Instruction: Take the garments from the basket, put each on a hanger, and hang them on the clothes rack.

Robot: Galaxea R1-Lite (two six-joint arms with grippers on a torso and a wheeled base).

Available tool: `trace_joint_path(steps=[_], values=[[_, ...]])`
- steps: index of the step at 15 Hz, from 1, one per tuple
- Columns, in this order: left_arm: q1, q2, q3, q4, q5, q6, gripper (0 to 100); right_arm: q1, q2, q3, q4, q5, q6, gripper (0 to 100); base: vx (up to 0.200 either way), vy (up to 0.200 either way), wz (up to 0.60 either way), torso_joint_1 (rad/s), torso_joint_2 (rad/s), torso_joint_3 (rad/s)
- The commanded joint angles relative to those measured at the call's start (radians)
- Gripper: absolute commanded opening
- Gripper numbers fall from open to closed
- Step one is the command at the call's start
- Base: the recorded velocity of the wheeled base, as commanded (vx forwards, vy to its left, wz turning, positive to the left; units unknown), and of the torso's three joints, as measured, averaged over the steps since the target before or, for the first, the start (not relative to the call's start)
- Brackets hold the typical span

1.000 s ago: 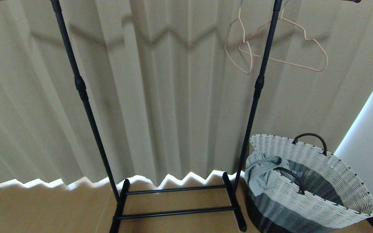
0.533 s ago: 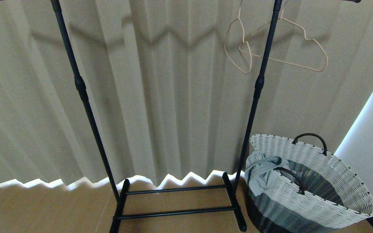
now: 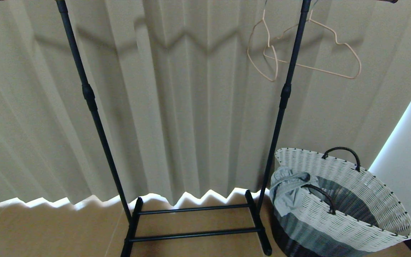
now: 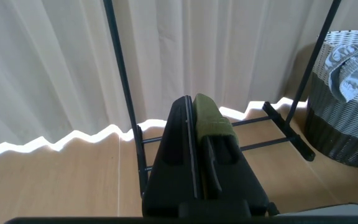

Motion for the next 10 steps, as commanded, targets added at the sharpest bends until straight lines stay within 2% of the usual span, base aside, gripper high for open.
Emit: trace_joint_path(steps=[1,6,9,10], values=[[0.000,0.002,0.000,0.000,0.000,0.001,0,0.000,-0.001,0.000,-0.001,0.000,0.000,100,0.000,0.000,0.00,0.000,0.00,0.000],[0.000,0.002,0.000,0.000,0.000,0.001,0,0.000,-0.001,0.000,-0.001,0.000,0.000,100,0.000,0.000,0.00,0.000,0.00,0.000],[0.000,0.002,0.000,0.000,0.000,0.001,0,0.000,-0.001,0.000,-0.001,0.000,0.000,100,0.000,0.000,0.00,0.020,-0.15,-0.227],[0.000,0.002,0.000,0.000,0.000,-0.001,0,0.000,-0.001,0.000,-0.001,0.000,0.000,100,0.000,0.000,0.00,0.046,-0.48,-0.344]])
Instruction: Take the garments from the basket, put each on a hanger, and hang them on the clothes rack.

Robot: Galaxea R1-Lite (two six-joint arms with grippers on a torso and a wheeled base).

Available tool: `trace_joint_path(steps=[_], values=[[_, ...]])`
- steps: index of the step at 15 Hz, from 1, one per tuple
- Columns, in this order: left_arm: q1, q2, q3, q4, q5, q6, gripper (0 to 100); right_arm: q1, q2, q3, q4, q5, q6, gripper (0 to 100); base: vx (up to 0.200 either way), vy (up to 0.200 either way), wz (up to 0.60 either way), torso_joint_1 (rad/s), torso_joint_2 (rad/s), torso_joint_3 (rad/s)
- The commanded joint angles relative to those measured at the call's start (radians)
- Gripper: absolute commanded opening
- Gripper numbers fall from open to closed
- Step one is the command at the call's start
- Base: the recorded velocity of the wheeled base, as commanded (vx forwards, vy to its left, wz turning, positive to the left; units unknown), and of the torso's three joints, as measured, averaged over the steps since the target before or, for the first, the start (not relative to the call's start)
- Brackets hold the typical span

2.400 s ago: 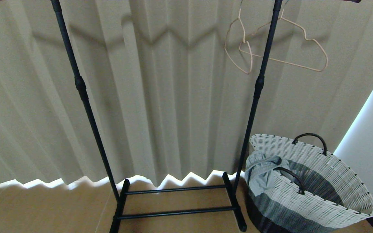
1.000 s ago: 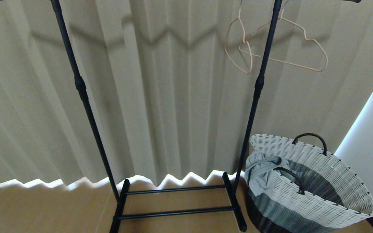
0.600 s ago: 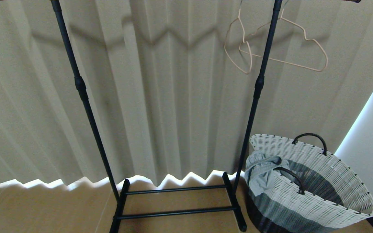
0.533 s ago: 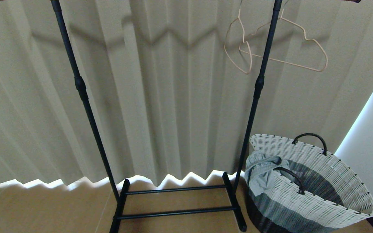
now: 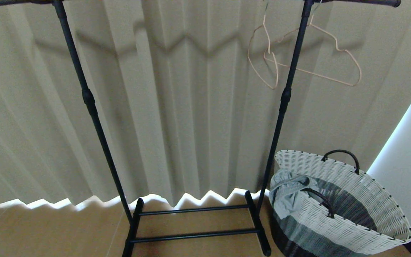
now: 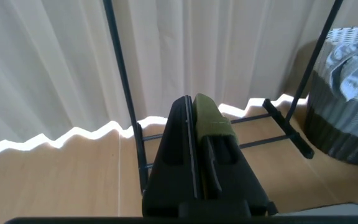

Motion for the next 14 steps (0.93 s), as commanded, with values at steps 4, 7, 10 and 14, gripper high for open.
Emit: trace_joint_path(steps=[4,7,10,14], values=[[0.000,0.002,0.000,0.001,0.001,0.001,0,0.000,-0.001,0.000,0.001,0.000,0.001,100,0.000,0.000,0.00,0.080,-0.48,-0.345],[0.000,0.002,0.000,0.001,0.001,0.001,0,0.000,-0.001,0.000,0.001,0.000,0.001,100,0.000,0.000,0.00,0.128,-0.45,-0.336],[0.000,0.002,0.000,0.001,0.001,0.001,0,0.000,-0.001,0.000,0.001,0.000,0.001,100,0.000,0.000,0.00,0.147,-0.46,-0.318],[0.000,0.002,0.000,0.001,0.001,0.001,0,0.000,-0.001,0.000,0.001,0.000,0.001,100,0.000,0.000,0.00,0.172,-0.48,-0.314]])
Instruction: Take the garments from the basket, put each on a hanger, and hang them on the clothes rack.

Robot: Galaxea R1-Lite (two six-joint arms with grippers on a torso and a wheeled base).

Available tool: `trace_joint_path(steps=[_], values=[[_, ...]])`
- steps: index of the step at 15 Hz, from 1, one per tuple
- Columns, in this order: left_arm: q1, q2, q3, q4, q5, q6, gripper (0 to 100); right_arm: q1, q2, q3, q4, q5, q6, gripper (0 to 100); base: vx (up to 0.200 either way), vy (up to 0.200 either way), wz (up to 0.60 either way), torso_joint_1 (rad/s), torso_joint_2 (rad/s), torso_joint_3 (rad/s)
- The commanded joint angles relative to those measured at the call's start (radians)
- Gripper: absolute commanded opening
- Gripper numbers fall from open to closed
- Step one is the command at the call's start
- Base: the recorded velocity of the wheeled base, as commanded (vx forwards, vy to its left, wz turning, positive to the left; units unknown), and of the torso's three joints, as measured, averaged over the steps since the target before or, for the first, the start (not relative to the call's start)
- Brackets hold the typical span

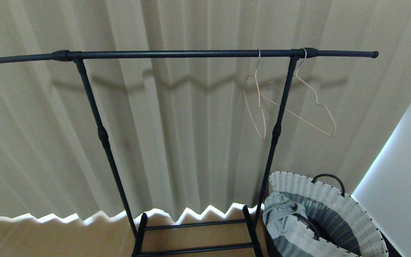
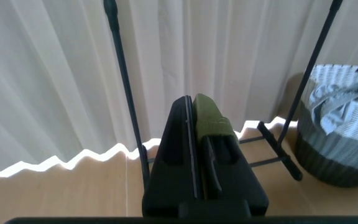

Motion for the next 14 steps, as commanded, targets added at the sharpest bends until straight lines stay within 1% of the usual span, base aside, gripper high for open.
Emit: trace_joint_path(steps=[1,9,11,14], values=[[0.000,0.002,0.000,0.000,0.001,0.000,0,0.000,-0.001,0.000,0.000,0.000,0.000,100,0.000,0.000,0.00,0.193,-0.49,-0.315],[0.000,0.002,0.000,0.000,0.002,0.000,0,0.000,-0.001,0.000,0.000,0.000,0.001,100,0.000,0.000,0.00,0.215,-0.53,-0.314],[0.000,0.002,0.000,0.000,0.004,0.000,0,0.000,-0.001,0.000,0.000,0.000,0.001,100,0.000,0.000,0.00,0.124,-0.26,-0.154],[0.000,0.002,0.000,0.000,0.005,-0.002,0,0.000,-0.001,0.000,0.000,0.000,0.001,100,0.000,-0.200,0.00,0.030,-0.06,-0.040]])
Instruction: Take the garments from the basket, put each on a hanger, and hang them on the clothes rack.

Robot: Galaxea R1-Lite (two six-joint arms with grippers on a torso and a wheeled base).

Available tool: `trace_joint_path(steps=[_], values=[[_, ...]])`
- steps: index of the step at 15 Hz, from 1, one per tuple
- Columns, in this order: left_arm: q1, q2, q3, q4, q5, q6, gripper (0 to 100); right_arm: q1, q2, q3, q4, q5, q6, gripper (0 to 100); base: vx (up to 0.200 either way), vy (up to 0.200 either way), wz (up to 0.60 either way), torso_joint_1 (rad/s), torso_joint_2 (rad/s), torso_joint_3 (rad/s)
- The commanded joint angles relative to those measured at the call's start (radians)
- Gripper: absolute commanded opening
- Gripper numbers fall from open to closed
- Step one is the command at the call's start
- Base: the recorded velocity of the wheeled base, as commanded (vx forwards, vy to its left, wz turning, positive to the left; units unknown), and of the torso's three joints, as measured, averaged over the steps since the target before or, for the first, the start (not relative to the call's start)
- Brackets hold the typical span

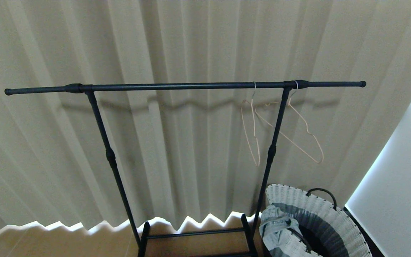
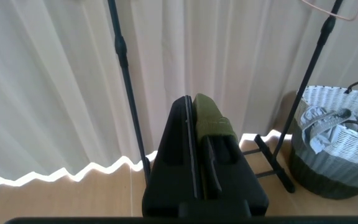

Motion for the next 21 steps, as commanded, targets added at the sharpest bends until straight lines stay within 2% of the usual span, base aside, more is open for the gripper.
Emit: trace_joint_path(steps=[1,6,11,14,21], values=[[0.000,0.002,0.000,0.000,-0.001,0.000,0,0.000,-0.001,0.000,-0.001,0.000,0.000,100,0.000,-0.200,0.00,0.007,-0.02,-0.012],[0.000,0.002,0.000,0.000,-0.001,0.001,0,0.000,-0.001,0.000,-0.001,0.000,0.000,100,0.000,-0.200,0.00,0.011,0.00,-0.003],[0.000,0.002,0.000,0.000,-0.001,0.000,0,0.000,-0.001,0.000,-0.001,0.000,0.002,100,0.000,0.000,0.00,0.000,0.00,0.000],[0.000,0.002,0.000,0.000,-0.001,0.001,0,0.000,-0.001,0.000,-0.001,-0.002,0.003,100,0.000,0.000,0.60,0.009,0.00,0.002],[0.000,0.002,0.000,0.000,-0.003,-0.012,0,0.000,-0.001,0.000,-0.001,-0.002,0.000,100,0.000,0.000,0.00,0.000,0.00,0.000]])
